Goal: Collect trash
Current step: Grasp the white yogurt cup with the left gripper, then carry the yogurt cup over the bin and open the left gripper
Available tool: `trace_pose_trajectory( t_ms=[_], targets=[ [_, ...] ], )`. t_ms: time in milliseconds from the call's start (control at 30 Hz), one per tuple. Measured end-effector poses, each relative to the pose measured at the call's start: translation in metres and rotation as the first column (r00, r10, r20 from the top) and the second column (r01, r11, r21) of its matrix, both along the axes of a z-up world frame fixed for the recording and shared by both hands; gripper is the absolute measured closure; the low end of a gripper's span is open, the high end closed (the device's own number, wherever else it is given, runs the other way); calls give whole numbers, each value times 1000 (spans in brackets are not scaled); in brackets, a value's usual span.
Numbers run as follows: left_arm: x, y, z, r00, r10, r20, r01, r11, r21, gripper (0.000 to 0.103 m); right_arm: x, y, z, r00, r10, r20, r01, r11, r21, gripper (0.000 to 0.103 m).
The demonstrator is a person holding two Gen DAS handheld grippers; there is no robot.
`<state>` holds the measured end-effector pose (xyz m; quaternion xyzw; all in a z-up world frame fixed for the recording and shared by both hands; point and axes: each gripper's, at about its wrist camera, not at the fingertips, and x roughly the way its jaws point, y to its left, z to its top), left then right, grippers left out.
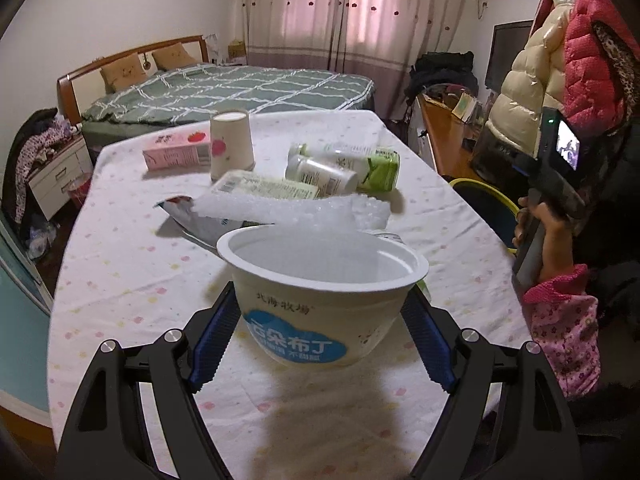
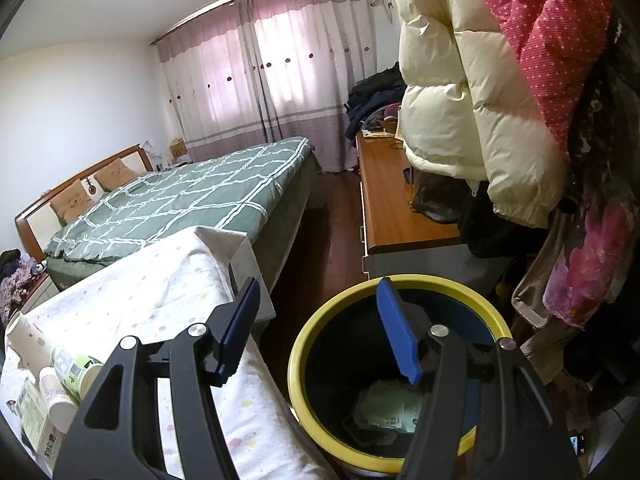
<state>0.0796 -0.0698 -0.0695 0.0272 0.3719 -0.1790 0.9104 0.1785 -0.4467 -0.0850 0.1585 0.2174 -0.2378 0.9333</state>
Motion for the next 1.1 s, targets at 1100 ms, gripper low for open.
trace_pose_trajectory(
  t_ms=[1100],
  targets=[
    [100,-134,45,979,-191,68,197,976,-92,24,-75,-34,-1,995,75,-64,-74,997,10,45]
  ],
)
